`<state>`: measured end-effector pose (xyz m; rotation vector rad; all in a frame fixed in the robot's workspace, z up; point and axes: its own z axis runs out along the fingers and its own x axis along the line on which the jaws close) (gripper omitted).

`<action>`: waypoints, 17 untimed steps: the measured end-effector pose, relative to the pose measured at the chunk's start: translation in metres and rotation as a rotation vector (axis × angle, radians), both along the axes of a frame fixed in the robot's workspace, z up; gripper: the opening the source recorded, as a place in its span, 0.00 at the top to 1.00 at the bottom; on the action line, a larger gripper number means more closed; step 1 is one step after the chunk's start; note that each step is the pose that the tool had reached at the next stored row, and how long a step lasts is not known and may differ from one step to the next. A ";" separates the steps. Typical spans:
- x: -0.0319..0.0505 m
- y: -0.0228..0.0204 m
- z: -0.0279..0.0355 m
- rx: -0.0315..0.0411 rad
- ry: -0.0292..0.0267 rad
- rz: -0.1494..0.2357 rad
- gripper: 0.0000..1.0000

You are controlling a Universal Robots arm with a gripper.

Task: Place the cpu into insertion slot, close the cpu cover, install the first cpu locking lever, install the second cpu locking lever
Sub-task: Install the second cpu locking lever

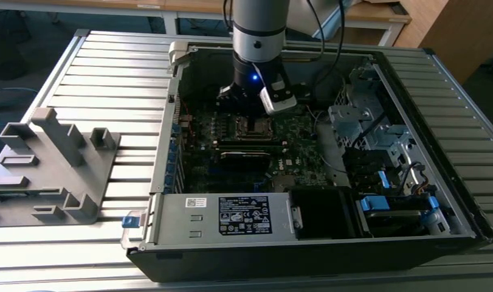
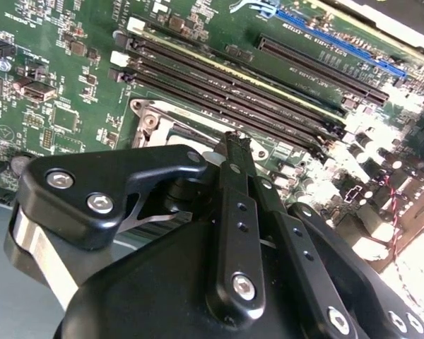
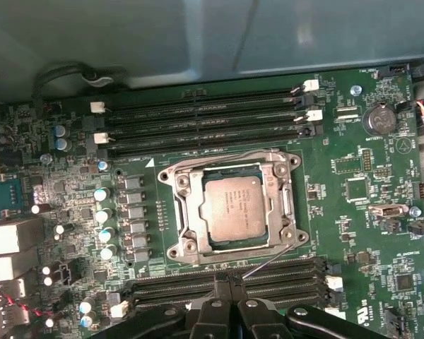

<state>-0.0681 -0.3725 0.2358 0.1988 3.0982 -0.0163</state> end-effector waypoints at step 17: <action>-0.0082 -0.0001 -0.0021 -0.0001 -0.0002 0.000 0.90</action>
